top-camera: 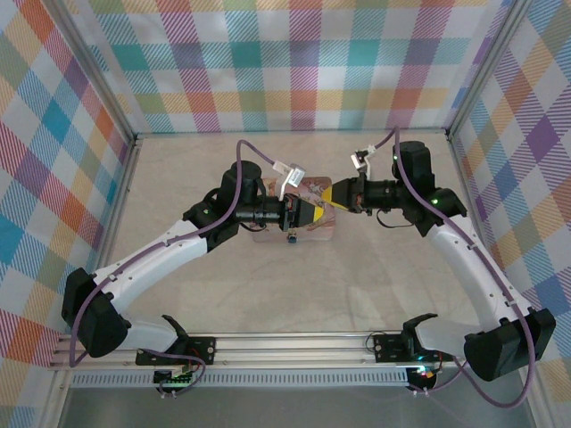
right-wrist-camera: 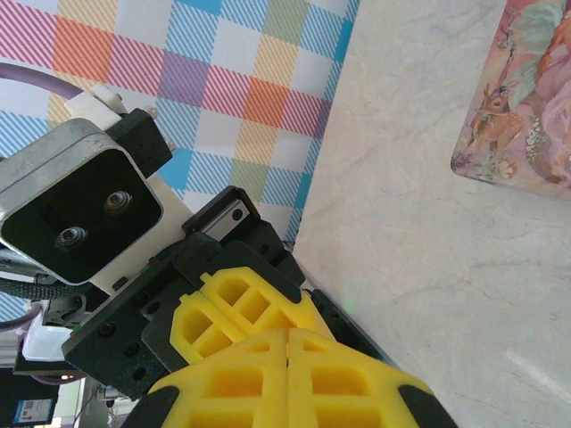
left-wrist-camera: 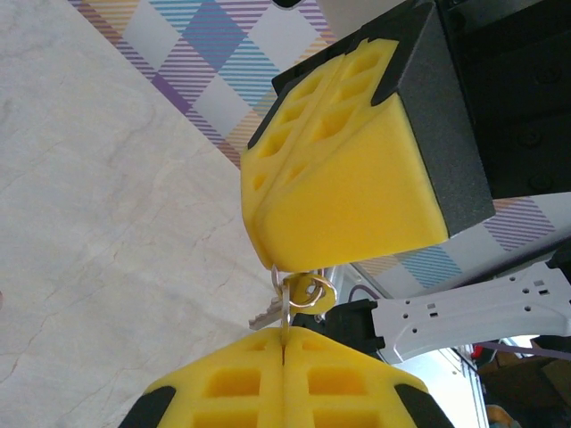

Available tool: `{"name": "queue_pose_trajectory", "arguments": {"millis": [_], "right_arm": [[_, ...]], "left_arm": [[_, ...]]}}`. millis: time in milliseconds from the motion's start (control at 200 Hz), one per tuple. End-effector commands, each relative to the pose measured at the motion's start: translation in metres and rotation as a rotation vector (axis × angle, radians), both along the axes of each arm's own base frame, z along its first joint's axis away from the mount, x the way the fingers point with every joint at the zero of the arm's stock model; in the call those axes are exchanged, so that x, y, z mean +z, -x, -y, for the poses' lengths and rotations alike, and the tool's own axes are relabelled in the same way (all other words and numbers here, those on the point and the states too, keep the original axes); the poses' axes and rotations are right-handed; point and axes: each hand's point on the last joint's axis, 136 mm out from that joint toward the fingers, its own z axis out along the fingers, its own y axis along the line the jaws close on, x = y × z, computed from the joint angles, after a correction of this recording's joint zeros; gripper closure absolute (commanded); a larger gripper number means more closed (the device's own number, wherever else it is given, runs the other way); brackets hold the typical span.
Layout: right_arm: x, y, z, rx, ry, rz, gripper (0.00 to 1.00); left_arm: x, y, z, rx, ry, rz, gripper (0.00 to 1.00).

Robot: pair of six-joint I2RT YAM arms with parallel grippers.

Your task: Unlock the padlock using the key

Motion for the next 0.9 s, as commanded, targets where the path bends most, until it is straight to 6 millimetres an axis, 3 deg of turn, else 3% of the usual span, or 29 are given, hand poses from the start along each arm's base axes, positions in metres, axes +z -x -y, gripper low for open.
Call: {"name": "queue_pose_trajectory", "arguments": {"millis": [0, 340, 450, 545, 640, 895], "right_arm": [[0.009, 0.007, 0.006, 0.008, -0.02, 0.054, 0.98], [-0.007, 0.011, 0.009, 0.007, -0.007, 0.083, 0.97], [-0.004, 0.014, 0.009, 0.018, -0.016, 0.098, 0.91], [-0.002, 0.015, 0.011, 0.01, -0.008, 0.118, 0.73], [0.0, 0.016, 0.016, -0.003, 0.002, 0.151, 0.65], [0.005, 0.029, 0.017, 0.05, -0.002, 0.246, 0.65]], "left_arm": [[-0.005, 0.006, -0.009, 0.015, -0.037, 0.003, 1.0], [-0.007, 0.014, -0.011, -0.034, -0.081, 0.0, 1.0], [-0.007, 0.015, -0.01, -0.045, -0.084, -0.005, 1.0], [-0.008, 0.018, -0.008, -0.068, -0.089, -0.016, 1.0], [-0.014, 0.021, -0.009, -0.088, -0.121, -0.037, 1.0], [-0.012, 0.036, -0.009, -0.186, -0.151, -0.061, 1.0]]}}
